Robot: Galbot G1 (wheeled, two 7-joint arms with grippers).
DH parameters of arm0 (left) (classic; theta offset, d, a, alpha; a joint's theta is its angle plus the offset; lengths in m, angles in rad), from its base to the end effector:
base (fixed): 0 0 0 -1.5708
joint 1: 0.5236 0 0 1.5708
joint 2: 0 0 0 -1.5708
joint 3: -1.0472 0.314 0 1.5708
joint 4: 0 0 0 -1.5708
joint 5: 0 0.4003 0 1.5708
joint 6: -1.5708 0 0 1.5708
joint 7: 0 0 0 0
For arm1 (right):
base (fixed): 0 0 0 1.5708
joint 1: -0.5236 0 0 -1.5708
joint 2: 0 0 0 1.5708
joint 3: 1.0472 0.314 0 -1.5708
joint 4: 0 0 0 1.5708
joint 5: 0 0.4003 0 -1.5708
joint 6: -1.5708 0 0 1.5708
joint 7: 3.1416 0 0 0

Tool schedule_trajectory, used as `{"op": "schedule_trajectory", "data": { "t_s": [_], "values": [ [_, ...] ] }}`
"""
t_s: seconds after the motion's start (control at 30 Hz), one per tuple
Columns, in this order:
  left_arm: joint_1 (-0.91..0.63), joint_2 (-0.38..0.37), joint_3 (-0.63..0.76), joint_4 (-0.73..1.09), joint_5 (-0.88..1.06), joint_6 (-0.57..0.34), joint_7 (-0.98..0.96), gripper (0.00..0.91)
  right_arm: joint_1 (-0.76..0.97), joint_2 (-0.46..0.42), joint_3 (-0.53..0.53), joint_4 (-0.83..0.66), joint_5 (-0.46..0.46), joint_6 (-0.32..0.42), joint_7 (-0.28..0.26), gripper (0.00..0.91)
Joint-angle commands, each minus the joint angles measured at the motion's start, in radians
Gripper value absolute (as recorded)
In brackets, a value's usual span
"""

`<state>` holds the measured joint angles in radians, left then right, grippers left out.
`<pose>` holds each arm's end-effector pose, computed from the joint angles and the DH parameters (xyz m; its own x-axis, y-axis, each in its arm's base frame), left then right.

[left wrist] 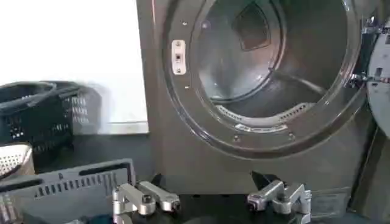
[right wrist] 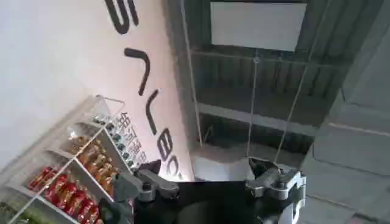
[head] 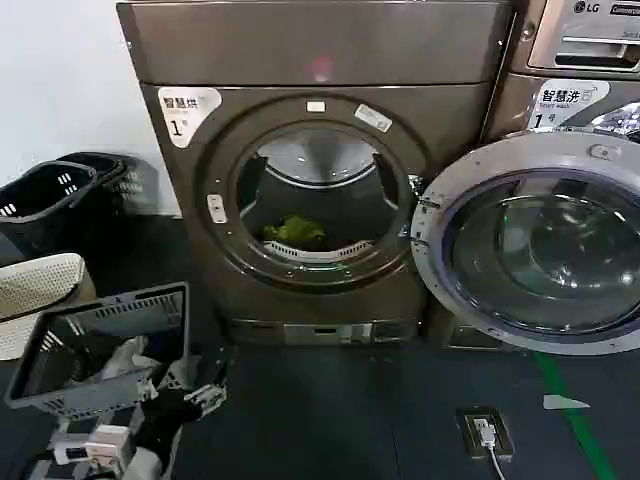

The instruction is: Grasp the clothes from the dryer.

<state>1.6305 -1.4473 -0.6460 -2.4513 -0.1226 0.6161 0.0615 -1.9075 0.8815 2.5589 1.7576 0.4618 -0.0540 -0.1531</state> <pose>0.2103 0.0315 -0.1406 -0.9497 0.0470 0.3097 0.0605 0.9976 0.0342 -0.0856 -0.4238 0.1588 -0.3810 0.5927 -0.7096 0.9126 0.1178 -0.3916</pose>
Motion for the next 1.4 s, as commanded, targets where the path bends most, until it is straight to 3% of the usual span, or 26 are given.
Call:
{"op": "schedule_trajectory", "data": {
  "t_s": [0.03,1.4],
  "values": [
    [0.000,-0.003,-0.002,-0.003,0.001,-0.002,0.000,0.907,0.005,-0.004,-0.007,-0.001,0.007,0.020,-0.016,0.907],
    [-0.002,-0.002,0.016,-0.016,0.000,-0.004,0.004,0.907,-0.017,0.000,0.027,-0.002,0.050,0.021,-0.017,0.907]
  ]
}}
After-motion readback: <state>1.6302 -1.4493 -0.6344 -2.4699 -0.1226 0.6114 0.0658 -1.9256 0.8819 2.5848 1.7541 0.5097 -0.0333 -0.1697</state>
